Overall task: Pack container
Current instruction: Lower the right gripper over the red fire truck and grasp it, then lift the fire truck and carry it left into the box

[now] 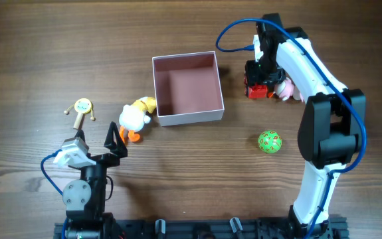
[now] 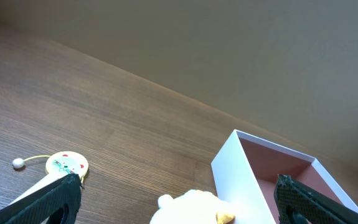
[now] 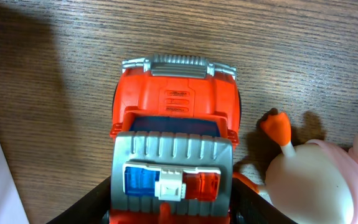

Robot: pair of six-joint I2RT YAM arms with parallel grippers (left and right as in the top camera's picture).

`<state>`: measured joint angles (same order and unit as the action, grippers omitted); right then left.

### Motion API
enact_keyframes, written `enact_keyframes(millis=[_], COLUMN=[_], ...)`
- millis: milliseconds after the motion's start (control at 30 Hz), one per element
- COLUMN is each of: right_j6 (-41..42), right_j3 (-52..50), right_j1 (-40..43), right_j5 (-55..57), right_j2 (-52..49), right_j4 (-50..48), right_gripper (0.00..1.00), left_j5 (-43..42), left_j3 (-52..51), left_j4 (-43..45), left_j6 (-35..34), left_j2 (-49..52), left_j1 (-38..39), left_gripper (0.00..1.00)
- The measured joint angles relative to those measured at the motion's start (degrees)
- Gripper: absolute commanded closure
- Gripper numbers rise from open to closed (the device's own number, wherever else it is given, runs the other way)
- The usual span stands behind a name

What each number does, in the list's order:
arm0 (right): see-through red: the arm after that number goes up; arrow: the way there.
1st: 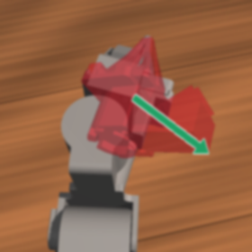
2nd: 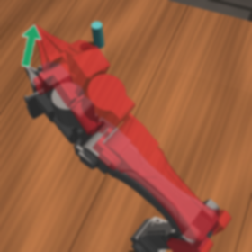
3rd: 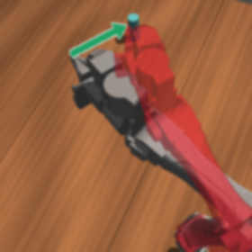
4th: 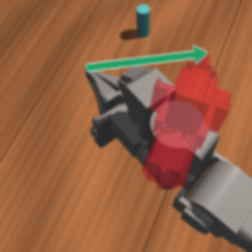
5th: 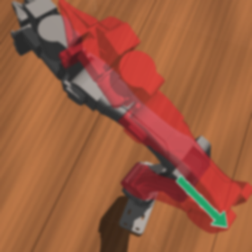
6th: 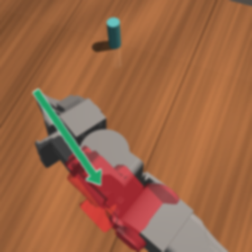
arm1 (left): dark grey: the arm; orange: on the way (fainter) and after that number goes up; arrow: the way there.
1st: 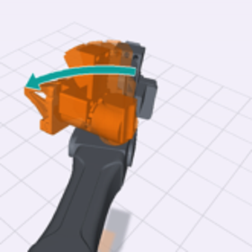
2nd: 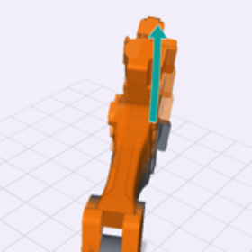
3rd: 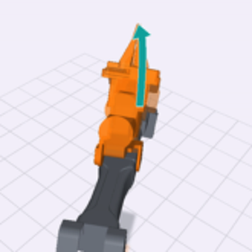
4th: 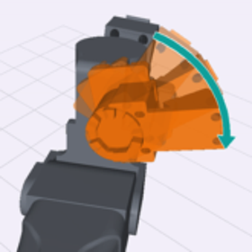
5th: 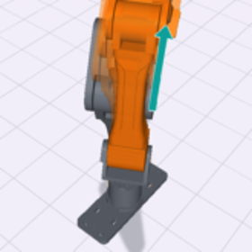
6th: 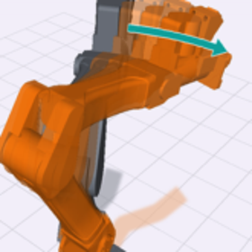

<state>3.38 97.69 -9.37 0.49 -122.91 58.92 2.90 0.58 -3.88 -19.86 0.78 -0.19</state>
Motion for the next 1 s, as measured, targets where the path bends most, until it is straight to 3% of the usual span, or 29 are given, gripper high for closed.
enact_keyframes(millis=[200,600,1000], right_j6=[1.57,1.99,3.5], right_j3=[0.09,3.23,27.45], right_j1=[0.02,0.02,-1.49], right_j5=[0.0,0.0,-4.96], right_j2=[0.0,-0.31,-0.9], right_j4=[0.0,6.38,20.22], right_gripper=[0.6,0.61,0.62], left_j5=[0.0,0.0,0.0], left_j3=[0.0,0.0,0.0], left_j4=[0.0,0.0,0.0], left_j6=[0.0,0.0,0.0], left_j2=[0.0,0.0,0.0], left_j1=[0.0,0.0,0.0], left_gripper=[0.0,0.0,0.0])
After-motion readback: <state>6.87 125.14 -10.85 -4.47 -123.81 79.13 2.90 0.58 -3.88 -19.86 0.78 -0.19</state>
